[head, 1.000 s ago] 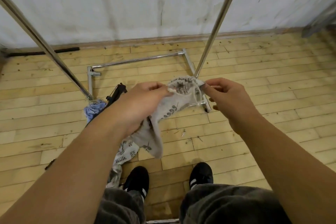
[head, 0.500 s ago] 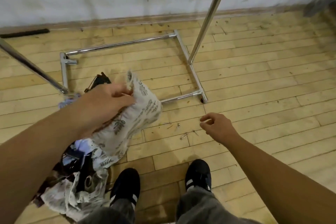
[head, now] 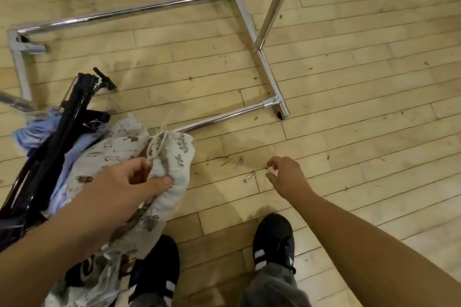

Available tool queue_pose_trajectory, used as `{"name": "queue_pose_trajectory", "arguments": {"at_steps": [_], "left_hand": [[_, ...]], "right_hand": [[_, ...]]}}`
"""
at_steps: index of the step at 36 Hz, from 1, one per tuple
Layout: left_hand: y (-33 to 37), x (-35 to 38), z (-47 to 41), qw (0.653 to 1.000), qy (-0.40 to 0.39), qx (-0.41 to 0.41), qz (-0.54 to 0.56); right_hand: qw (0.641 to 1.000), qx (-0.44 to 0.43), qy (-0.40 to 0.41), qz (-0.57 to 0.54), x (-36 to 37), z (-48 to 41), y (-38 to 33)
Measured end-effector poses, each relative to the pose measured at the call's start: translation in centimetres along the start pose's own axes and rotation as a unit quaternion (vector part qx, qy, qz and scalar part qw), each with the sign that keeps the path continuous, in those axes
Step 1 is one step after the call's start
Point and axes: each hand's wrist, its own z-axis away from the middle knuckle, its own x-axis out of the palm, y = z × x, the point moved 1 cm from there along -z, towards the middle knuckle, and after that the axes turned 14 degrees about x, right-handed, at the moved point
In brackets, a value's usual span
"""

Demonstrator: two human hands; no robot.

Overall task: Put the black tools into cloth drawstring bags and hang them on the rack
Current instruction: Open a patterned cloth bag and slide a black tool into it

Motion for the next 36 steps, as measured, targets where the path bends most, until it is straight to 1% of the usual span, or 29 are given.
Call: {"name": "queue_pose_trajectory", "arguments": {"at_steps": [4, 8, 11, 14, 16, 18, 21, 24, 27, 30, 32, 34, 36], "left_hand": [[-0.2, 0.8, -0.3, 0.999, -0.021, -0.015, 0.024], [-0.7, 1.1, -0.7, 0.999, -0.015, -0.009, 0.044], [-0.9, 1.4, -0.8, 0.998, -0.016, -0.032, 0.06], [-1.1, 1.6, -1.1, 0.996, -0.011, -0.058, 0.061], [-0.8, 1.9, -1.2, 0.996, 0.0, -0.063, 0.056], [0.1, 1.9, -1.3, 0.999, 0.005, -0.033, 0.027], [2.0, 1.7, -1.1, 1.0, 0.013, 0.011, -0.011], [4.8, 1.4, -0.1, 0.999, 0.009, 0.028, -0.037], [7.4, 0.4, 1.7, 0.994, -0.014, 0.05, -0.096], [9.6, -1.2, 3.8, 0.982, -0.009, 0.079, -0.17], [11.7, -2.2, 5.4, 0.978, 0.002, 0.089, -0.189], [13.7, -3.1, 7.2, 0.981, 0.014, 0.095, -0.169], [15.7, -3.6, 9.2, 0.988, 0.012, 0.098, -0.122]], "right_hand": [[1.0, -0.009, 0.004, 0.017, 1.0, -1.1, -0.9], [0.998, -0.008, 0.011, 0.064, 1.5, -2.0, -1.3], [0.995, 0.001, 0.014, 0.098, 1.6, -2.4, -1.5], [0.996, 0.003, 0.006, 0.089, 1.6, -2.4, -1.5], [0.999, 0.013, 0.001, 0.048, 1.2, -1.8, -1.6], [0.999, 0.024, 0.005, -0.034, 0.3, -0.8, -2.2], [0.988, 0.034, -0.001, -0.153, -2.3, 1.9, -3.9], [0.97, 0.026, -0.03, -0.241, -6.2, 5.6, -6.4], [0.935, 0.004, -0.094, -0.342, -10.6, 10.4, -9.4], [0.901, -0.037, -0.173, -0.396, -15.3, 16.1, -12.1], [0.882, -0.065, -0.212, -0.415, -18.1, 19.9, -13.5], [0.877, -0.099, -0.208, -0.422, -20.5, 23.5, -14.8], [0.882, -0.139, -0.168, -0.418, -22.6, 26.5, -15.6]]}}
